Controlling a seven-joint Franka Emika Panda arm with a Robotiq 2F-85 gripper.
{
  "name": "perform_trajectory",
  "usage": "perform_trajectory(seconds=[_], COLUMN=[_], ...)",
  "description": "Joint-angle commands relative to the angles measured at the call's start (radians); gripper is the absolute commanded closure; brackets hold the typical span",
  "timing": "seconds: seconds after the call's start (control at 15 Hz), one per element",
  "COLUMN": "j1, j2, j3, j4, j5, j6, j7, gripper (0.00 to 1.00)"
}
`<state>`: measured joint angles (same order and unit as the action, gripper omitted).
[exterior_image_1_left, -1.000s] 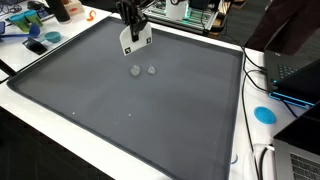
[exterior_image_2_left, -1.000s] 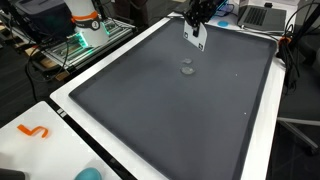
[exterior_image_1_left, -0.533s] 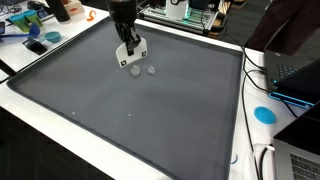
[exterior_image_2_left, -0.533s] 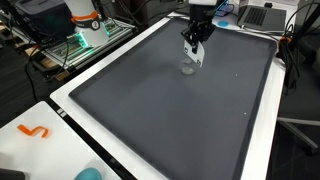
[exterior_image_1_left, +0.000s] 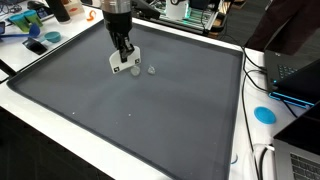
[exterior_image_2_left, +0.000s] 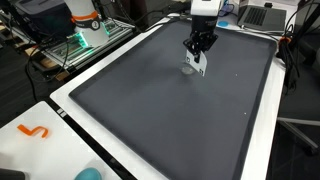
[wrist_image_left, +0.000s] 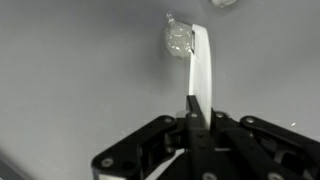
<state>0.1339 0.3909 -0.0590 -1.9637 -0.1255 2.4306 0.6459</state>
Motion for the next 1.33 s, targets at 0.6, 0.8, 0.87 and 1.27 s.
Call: perform_trajectory(seconds=[0.6,0.8,0.87,1.27], j1=[0.016,0.011,0.009,-0.003], j2=[0.087,0.103,0.108,0.113], j3=[-0.033,-0.028,-0.023,-0.013], j4=[0.066,0.062,0.059,0.032], j5=[0.000,0.022,0.036,0.117], j6=[-0.003,0.002,0.004,0.002], j7=[0.012,0.007,0.009,0.003], gripper=[0.99,0.99,0.99,0.99])
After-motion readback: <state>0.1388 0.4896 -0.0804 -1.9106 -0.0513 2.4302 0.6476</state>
